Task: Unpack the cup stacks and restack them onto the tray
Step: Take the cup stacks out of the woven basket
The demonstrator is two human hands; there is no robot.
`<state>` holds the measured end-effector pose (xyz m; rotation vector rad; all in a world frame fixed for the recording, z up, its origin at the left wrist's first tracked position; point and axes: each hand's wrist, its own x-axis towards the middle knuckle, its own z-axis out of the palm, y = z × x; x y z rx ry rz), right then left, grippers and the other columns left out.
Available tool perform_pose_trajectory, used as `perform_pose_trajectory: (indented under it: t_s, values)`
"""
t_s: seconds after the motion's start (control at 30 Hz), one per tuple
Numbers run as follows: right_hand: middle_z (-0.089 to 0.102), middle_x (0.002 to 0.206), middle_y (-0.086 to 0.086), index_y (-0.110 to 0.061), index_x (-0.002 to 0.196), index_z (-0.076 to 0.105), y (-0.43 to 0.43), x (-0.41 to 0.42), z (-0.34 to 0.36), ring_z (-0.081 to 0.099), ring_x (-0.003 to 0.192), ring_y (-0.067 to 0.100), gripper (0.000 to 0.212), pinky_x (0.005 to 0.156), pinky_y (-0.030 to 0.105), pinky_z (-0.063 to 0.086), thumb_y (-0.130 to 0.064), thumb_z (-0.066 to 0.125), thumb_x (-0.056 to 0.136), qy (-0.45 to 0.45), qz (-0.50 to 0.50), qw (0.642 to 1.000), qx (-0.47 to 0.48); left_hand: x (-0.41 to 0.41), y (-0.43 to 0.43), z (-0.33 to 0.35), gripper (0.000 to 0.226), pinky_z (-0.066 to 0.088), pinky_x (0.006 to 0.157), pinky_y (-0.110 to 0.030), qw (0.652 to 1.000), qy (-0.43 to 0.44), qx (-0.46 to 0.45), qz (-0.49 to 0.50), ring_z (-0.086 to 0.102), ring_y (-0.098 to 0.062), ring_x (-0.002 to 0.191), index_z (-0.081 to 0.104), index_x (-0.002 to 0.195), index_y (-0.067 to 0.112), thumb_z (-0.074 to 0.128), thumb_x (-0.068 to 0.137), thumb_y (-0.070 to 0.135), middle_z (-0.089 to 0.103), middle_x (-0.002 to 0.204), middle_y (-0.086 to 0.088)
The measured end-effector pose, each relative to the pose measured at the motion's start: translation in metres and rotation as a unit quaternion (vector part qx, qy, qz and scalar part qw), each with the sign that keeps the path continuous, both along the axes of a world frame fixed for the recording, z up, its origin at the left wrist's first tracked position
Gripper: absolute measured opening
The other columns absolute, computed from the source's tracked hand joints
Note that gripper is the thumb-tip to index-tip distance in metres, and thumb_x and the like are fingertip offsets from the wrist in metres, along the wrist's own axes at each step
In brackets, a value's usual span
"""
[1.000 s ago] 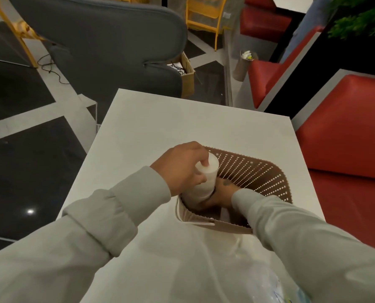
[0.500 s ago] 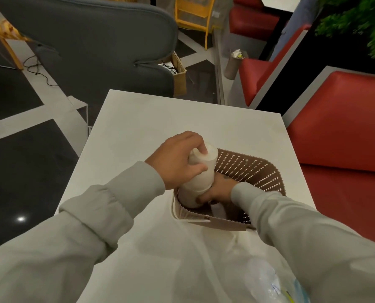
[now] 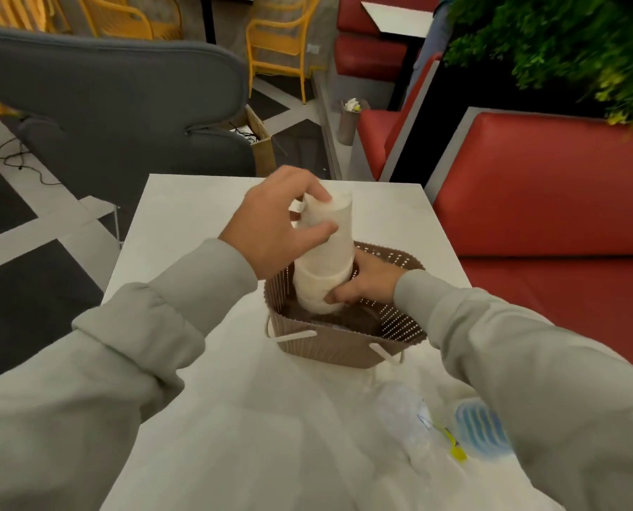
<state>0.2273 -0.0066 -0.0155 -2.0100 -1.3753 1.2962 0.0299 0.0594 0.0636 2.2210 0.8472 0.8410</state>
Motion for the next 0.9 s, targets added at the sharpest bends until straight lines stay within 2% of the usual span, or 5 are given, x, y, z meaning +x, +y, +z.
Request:
perform_pose_trajectory:
  t_s: [0.23, 0.43, 0.63, 0.8, 0.9]
  values:
    - [0.062, 0.13, -0.012, -0.033, 0.144, 0.042, -0.046, -0.011, 0.046, 0.056, 0.121, 0.013, 0.103, 0.109, 0.037, 0.042, -0.041, 0.094, 0.056, -0.017, -0.012, 0.995, 0.097, -0.005, -0.057, 0.047, 0.035, 0.054, 0.087, -0.014, 0.993, -0.072, 0.098, 0.002, 0.058, -0.011, 0.109, 0.062, 0.115, 0.02, 0.077, 0.085, 0.03, 0.059, 0.126, 0.002]
    - [0.065, 0.124, -0.015, -0.036, 0.14, 0.046, -0.11, -0.039, 0.078, 0.062, 0.114, 0.009, 0.098, 0.09, 0.025, 0.051, -0.05, 0.093, 0.055, 0.012, -0.022, 0.984, 0.174, -0.029, -0.128, 0.078, 0.04, 0.055, 0.088, -0.02, 0.982, -0.138, 0.122, 0.032, 0.061, -0.014, 0.111, 0.063, 0.121, 0.018, 0.074, 0.086, 0.035, 0.061, 0.123, 0.005]
    - [0.067, 0.118, -0.016, -0.043, 0.13, 0.05, -0.184, -0.08, 0.043, 0.064, 0.11, 0.013, 0.099, 0.089, 0.037, 0.057, -0.062, 0.09, 0.041, 0.034, -0.07, 0.984, 0.158, -0.056, -0.19, 0.052, 0.044, 0.056, 0.094, -0.027, 0.993, -0.097, 0.046, 0.047, 0.059, -0.012, 0.117, 0.062, 0.129, 0.021, 0.074, 0.088, 0.03, 0.061, 0.129, 0.005]
    - [0.061, 0.128, -0.006, -0.046, 0.138, 0.042, -0.225, -0.11, -0.001, 0.058, 0.116, 0.02, 0.103, 0.097, 0.037, 0.052, -0.06, 0.089, 0.047, 0.035, -0.097, 0.988, 0.112, -0.073, -0.217, 0.008, 0.059, 0.054, 0.094, -0.022, 0.997, -0.069, -0.036, 0.017, 0.06, -0.007, 0.112, 0.057, 0.13, 0.03, 0.084, 0.078, 0.024, 0.062, 0.124, 0.011]
    - [0.059, 0.124, -0.006, -0.038, 0.142, 0.041, -0.235, -0.115, -0.02, 0.054, 0.109, 0.018, 0.092, 0.085, 0.027, 0.045, -0.046, 0.088, 0.064, 0.034, -0.105, 0.992, 0.069, -0.079, -0.217, -0.019, 0.072, 0.053, 0.095, -0.023, 0.993, -0.056, -0.108, 0.007, 0.06, -0.007, 0.115, 0.055, 0.134, 0.029, 0.089, 0.072, 0.017, 0.063, 0.125, 0.011]
